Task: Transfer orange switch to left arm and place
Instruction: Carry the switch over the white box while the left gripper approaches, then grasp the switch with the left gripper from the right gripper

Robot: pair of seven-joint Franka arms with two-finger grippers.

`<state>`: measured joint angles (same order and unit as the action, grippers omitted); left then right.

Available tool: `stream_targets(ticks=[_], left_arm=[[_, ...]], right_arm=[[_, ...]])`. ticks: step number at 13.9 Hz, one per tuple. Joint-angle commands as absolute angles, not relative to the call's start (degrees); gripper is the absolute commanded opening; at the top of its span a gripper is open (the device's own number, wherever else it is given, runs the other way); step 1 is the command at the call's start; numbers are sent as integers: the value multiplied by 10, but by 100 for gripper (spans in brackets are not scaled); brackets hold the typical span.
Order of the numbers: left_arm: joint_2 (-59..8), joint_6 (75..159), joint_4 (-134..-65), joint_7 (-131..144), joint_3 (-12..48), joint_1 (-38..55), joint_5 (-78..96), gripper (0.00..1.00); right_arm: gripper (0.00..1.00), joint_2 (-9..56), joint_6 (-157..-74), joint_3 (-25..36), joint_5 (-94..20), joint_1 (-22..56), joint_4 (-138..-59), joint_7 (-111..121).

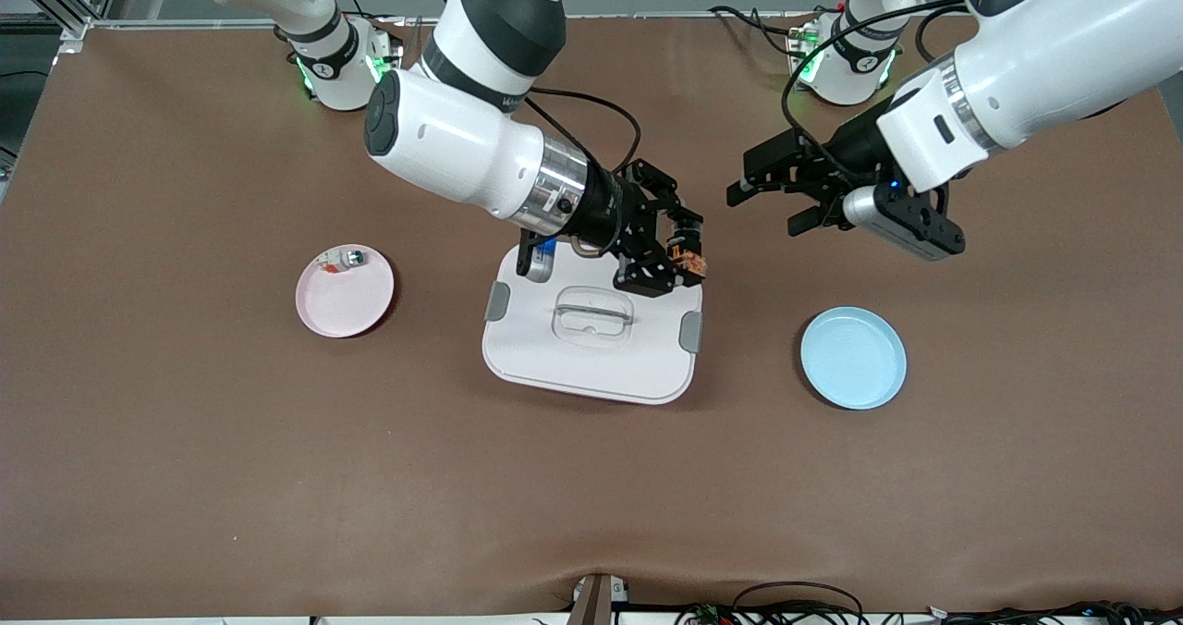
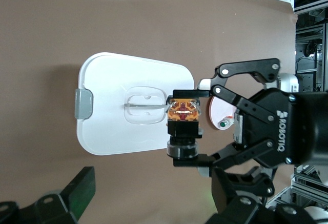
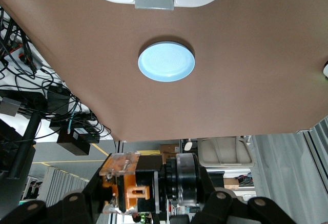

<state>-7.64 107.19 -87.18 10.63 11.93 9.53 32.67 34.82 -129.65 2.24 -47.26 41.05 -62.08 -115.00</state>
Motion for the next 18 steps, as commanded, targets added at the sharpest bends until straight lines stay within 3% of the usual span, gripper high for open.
stream_targets(ticks=[1,7,14,18], left_arm=[[-89,1098,-860,128,121,106,335,97],[-107,1165,-860,156,121,130,336,92],[-117,1166,-846,160,121,134,330,90],[-124,1166,-846,161,121,146,328,80]], right_arm=[[0,361,-1311,25,-483,413,-592,-1168],[0,361,-1325,21,-483,419,-580,-1172],[0,362,-1337,19,-483,422,-571,-1177],[0,362,-1337,20,-483,420,-564,-1195]])
